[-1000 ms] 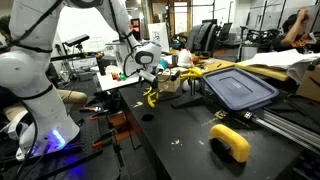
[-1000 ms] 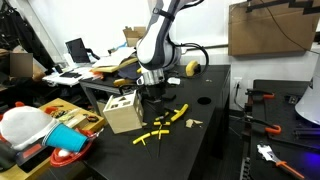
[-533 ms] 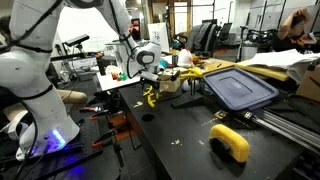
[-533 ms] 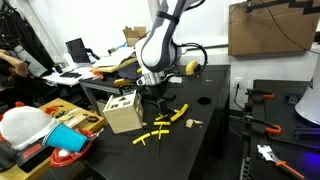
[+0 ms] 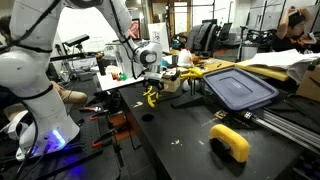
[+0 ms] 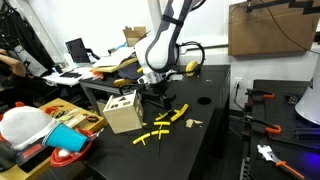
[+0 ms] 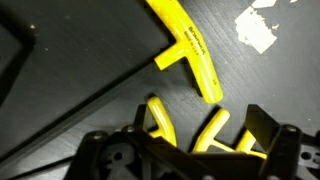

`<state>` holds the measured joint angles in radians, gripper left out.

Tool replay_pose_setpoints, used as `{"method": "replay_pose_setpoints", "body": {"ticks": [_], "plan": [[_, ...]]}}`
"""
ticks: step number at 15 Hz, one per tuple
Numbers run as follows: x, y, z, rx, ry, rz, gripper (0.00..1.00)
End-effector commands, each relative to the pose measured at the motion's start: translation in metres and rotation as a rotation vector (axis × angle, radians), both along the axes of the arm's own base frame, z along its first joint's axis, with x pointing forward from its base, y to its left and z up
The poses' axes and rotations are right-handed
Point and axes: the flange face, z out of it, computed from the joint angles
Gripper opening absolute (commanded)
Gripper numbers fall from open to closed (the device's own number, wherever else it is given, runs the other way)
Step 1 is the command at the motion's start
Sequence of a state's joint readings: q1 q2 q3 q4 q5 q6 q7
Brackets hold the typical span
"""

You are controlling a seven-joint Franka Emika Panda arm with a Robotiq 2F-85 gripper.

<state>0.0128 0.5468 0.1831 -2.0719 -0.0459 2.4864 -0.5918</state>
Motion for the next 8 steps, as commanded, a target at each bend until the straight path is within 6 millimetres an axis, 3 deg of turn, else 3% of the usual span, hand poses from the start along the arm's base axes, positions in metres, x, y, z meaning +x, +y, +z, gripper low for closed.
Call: {"method": "replay_pose_setpoints", "body": {"ticks": [1, 8], "plan": [[0.014, -0.003, 0.004, -0.048, -0.046, -0.006, 1.0], [0.038, 0.001, 0.0, -0.056, -0.118, -0.001, 1.0]]}}
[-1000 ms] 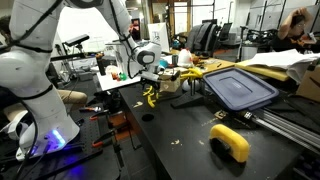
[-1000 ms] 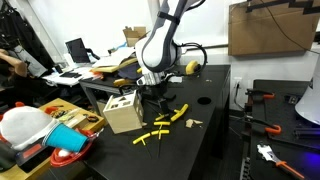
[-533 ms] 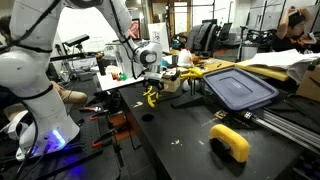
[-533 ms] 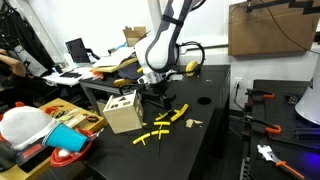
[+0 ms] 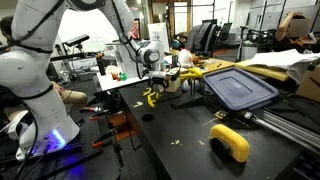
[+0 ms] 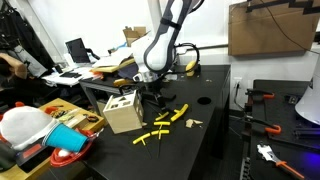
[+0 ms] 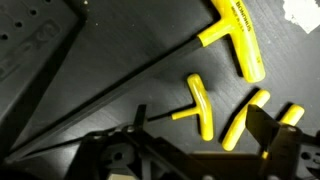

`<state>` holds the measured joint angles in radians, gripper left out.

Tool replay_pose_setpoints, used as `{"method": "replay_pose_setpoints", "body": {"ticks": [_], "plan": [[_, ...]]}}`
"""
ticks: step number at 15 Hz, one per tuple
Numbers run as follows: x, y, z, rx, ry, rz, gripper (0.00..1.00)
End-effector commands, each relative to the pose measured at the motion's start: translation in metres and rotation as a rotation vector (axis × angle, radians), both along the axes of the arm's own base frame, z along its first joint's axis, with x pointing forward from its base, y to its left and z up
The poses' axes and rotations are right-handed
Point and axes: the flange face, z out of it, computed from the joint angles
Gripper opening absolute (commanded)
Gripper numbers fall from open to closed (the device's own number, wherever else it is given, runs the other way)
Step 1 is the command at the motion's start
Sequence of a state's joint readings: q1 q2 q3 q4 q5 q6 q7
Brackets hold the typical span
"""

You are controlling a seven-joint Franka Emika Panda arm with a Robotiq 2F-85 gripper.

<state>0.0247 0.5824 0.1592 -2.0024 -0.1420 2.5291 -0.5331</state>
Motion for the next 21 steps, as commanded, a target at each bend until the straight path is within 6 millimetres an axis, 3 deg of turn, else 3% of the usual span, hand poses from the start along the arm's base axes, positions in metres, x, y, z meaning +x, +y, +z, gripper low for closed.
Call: {"method": "replay_pose_setpoints", "body": {"ticks": [1, 9, 10, 12, 19, 21], "plan": [[0.013, 0.003, -0.009, -0.009, -0.031, -0.011, 1.0], [0.011, 0.006, -0.035, -0.005, 0.007, -0.016, 1.0], [0.011, 0.006, -0.037, -0.005, 0.01, -0.016, 0.75], [0.009, 0.006, -0.04, -0.003, 0.015, -0.014, 0.66], [0.013, 0.005, -0.032, -0.007, -0.004, -0.014, 0.12], [0.012, 0.006, -0.028, -0.007, -0.008, -0.009, 0.03]]}}
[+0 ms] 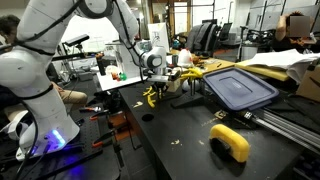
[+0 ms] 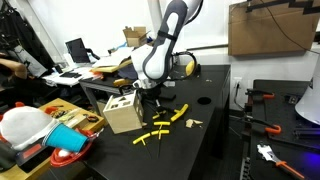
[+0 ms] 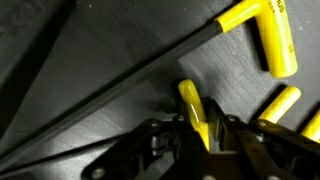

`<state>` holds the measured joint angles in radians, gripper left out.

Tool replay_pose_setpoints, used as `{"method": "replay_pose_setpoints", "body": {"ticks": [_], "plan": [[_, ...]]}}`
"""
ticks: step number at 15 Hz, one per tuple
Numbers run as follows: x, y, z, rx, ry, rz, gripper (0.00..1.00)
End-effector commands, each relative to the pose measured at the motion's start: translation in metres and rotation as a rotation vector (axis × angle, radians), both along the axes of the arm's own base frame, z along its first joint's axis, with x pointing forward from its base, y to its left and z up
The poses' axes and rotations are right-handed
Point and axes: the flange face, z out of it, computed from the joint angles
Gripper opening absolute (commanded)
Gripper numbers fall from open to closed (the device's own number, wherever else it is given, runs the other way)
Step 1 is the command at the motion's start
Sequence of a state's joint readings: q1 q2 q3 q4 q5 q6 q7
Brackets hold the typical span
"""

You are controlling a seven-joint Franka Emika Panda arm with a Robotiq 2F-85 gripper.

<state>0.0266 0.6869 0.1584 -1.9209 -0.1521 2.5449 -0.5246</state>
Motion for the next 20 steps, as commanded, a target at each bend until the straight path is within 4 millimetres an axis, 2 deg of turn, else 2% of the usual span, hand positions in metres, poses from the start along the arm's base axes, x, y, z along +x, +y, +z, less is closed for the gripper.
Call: {"method": "replay_pose_setpoints", "body": {"ticks": [1, 4, 9, 14, 20], "plan": [[-0.003, 0.005, 0.007, -0.012, -0.016, 0.005, 0.06], [-0.008, 0.012, 0.022, 0.003, -0.006, 0.021, 0.06], [-0.021, 0.02, 0.075, -0.009, -0.004, 0.025, 0.06], [-0.036, 0.015, 0.13, -0.037, 0.075, -0.007, 0.06], [-0.042, 0.01, 0.174, -0.021, 0.074, -0.038, 0.06]]}}
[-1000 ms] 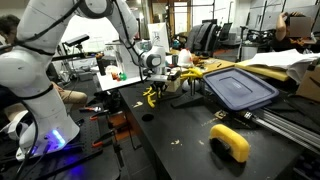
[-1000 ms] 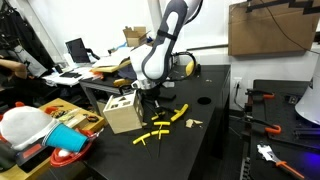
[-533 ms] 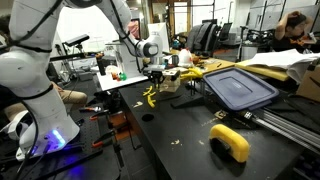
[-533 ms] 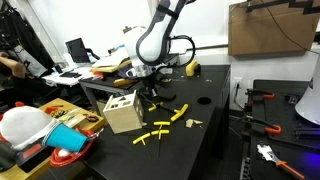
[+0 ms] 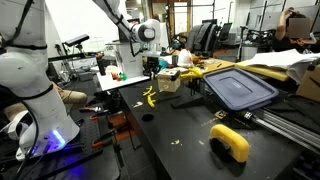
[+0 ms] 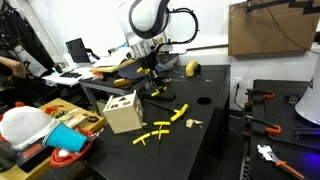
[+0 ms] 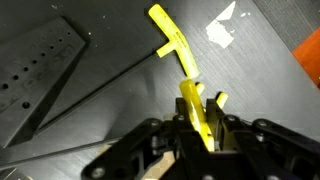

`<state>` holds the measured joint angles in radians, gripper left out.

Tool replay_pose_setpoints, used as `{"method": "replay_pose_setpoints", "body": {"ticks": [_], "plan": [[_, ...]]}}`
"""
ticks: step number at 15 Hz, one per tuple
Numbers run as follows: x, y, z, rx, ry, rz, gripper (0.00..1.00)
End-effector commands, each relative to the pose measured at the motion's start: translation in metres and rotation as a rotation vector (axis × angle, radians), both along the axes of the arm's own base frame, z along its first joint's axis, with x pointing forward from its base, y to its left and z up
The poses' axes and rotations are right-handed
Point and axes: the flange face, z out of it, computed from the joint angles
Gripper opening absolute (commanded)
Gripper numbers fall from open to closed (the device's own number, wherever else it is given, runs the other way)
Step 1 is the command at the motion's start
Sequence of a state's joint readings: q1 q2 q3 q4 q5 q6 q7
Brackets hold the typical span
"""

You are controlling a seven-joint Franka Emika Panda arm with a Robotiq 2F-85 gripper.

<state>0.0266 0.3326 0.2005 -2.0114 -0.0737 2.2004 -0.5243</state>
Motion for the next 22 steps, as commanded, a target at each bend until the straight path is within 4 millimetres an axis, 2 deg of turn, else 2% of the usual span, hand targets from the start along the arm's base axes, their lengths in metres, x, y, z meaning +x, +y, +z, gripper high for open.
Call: {"method": "replay_pose_setpoints", "body": {"ticks": [1, 8, 13, 22], "plan": [[-0.01, -0.003, 0.03, 0.023, -0.019, -0.039, 0.06], [0.003, 0.0, 0.082, 0.13, -0.089, -0.095, 0.06], [0.013, 0.018, 0.116, 0.215, -0.136, -0.085, 0.06], [0.029, 0.052, 0.149, 0.464, -0.156, -0.117, 0.06]]}}
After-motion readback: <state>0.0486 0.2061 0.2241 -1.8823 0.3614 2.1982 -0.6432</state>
